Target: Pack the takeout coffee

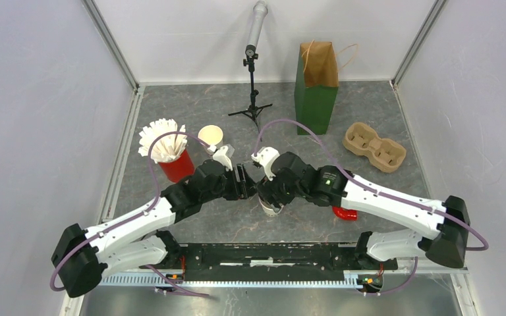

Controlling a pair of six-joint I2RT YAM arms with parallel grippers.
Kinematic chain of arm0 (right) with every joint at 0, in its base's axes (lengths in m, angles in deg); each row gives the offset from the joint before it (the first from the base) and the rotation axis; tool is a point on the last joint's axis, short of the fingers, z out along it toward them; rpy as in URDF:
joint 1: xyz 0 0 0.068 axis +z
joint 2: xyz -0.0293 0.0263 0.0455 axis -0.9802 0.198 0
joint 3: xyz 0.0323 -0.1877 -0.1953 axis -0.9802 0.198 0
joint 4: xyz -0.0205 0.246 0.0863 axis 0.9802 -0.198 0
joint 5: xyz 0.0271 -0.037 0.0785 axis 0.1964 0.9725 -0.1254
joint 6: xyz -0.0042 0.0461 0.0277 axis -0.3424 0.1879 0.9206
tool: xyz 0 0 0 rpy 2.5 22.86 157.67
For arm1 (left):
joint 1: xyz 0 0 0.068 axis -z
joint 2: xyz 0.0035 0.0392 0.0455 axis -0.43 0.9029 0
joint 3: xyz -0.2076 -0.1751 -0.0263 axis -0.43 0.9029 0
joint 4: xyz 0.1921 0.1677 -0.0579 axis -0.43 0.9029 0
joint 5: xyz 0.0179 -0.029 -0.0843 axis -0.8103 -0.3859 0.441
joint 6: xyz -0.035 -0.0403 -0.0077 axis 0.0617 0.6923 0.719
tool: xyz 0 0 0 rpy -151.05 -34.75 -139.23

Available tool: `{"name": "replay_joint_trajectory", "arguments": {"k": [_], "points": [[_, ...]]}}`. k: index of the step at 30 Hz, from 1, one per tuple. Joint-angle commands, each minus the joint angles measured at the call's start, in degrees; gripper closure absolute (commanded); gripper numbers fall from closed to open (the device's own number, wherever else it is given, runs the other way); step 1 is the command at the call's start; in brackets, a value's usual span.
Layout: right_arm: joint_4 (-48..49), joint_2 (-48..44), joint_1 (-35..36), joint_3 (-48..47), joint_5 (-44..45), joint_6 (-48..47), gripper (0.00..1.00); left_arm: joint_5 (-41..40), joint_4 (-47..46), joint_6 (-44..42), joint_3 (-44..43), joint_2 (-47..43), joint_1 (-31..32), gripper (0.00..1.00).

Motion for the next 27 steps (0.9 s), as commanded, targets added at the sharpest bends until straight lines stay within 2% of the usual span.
{"name": "replay_joint_trajectory", "arguments": {"k": [1,4,6,8,10,11,15,20,23,27], "points": [[5.6,-6.0,0.3,0.6,1.7,2.0,0.24,-0.2,-2.8,-0.2,0.0,0.9,-0.3,0.31],[10.6,-8.9,0.3,3.6,5.1,1.0,0.27,0.5,-4.0,0.4,0.6,1.4,-0.3,0.3],[14.6,-10.4,0.3,6.1,0.9,-3.2,0.27,1.2,-5.0,0.9,1.1,1.7,-0.3,0.28],[18.6,-13.0,0.3,9.7,-5.9,-10.0,0.16,1.7,-5.7,1.3,1.5,2.1,-0.3,0.28],[22.9,-16.5,0.3,15.2,-7.4,-17.0,0.05,2.0,-6.1,1.7,1.5,2.3,-0.3,0.28],[24.5,-17.9,0.3,17.8,-9.8,-21.0,0.03,2.4,-6.3,2.0,1.5,2.4,-0.3,0.28],[31.7,-25.0,0.4,27.4,-13.6,-33.1,0.03,3.2,-6.8,2.7,1.6,2.7,-0.3,0.28],[42.9,-32.6,0.7,38.3,-15.5,-41.9,0.05,3.1,-7.0,3.2,2.3,2.8,-0.3,0.28],[47.9,-33.5,0.8,41.8,-15.2,-46.7,0.05,3.5,-7.5,3.6,2.6,3.2,-0.3,0.28],[48.9,-30.7,1.1,41.8,-14.7,-49.4,0.07,4.4,-7.8,4.2,2.7,4.2,-0.3,0.28]]}}
